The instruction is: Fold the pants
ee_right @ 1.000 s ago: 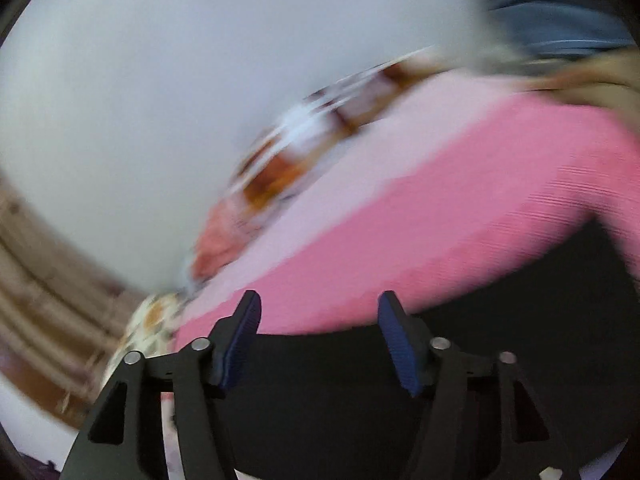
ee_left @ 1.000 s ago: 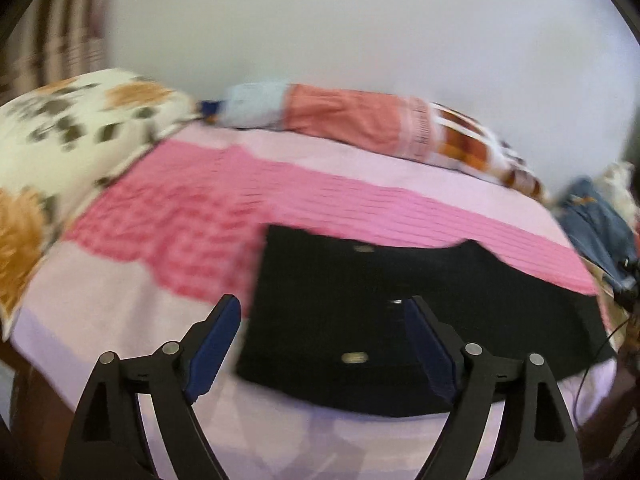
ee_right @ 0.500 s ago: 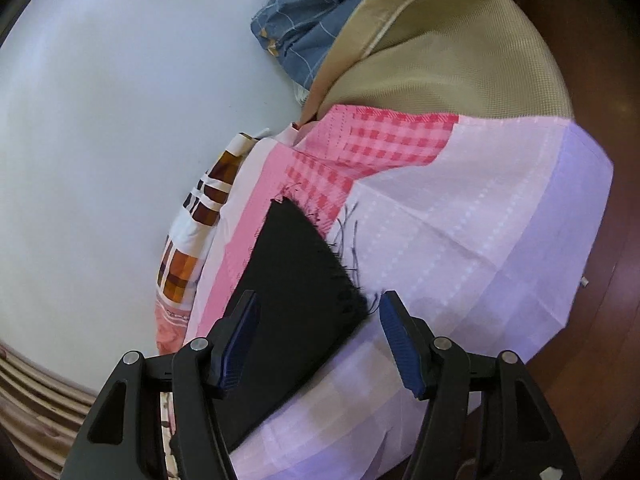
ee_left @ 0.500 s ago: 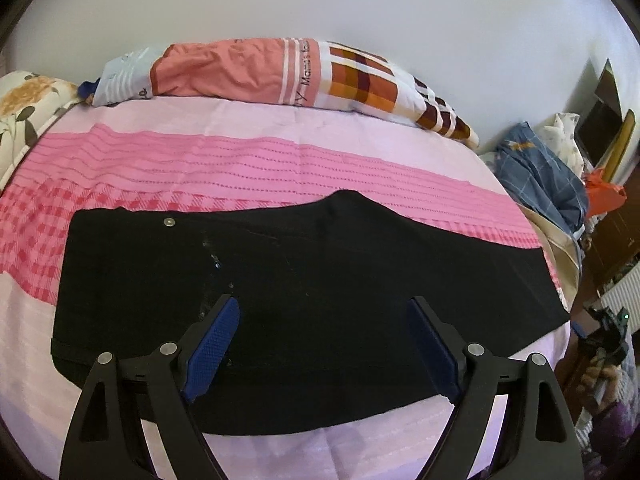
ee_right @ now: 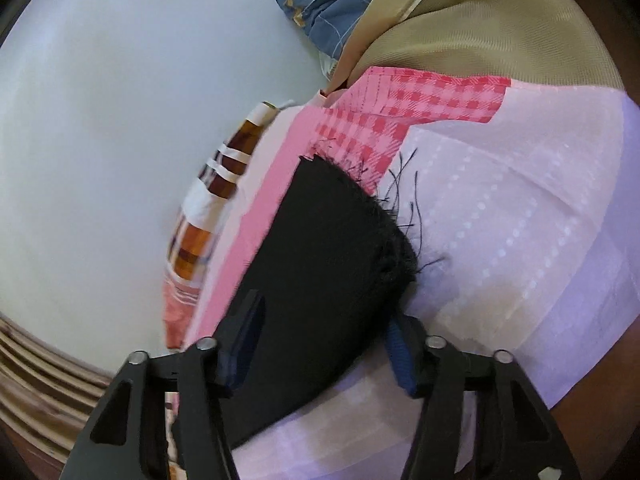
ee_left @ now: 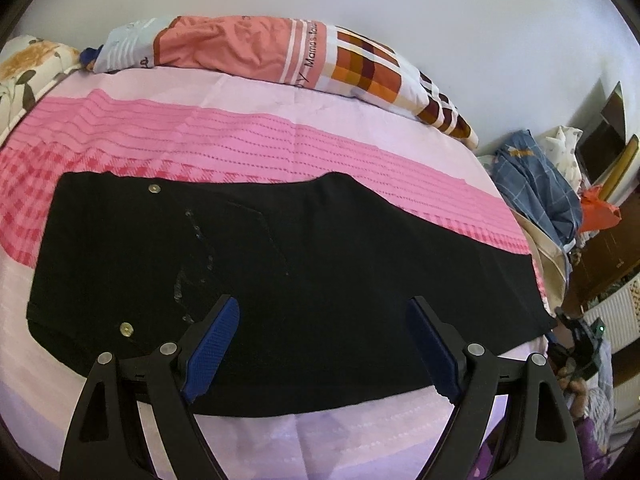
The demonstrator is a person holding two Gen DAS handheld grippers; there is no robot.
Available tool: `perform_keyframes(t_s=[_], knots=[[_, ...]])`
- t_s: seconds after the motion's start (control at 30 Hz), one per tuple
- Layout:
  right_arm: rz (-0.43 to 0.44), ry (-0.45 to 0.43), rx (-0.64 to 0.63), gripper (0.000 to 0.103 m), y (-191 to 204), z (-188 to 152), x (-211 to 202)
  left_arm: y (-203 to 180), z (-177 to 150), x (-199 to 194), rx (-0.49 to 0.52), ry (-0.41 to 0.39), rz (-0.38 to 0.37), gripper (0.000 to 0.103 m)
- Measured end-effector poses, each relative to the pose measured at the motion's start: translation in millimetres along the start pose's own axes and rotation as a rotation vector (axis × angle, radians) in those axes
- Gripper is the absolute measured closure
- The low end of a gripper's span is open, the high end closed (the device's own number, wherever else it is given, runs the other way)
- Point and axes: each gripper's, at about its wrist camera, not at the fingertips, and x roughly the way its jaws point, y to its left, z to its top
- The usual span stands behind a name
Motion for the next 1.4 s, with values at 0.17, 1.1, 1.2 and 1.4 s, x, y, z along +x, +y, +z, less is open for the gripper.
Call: perform_keyframes(t_s=[0.17,1.1,1.2,1.4], knots=[[-0.022,-0.011,0.053,0.093,-16,2,2,-8,-3,3,0.030,0.002,0.007,0.018],[-0.111,0.015,0.012,0.089,12,1,14,-12,-5,12,0.161,-0.014,0.257,0.018],[-0.108,0.014,0.004,0.089,13,1,14,-12,-5,14,0.165,-0.008,0.269,0.018],[-0.042,0.004,0.050,0.082,9,-1,16,-12,-6,16,0.172,-0.003,0.286,0.018]])
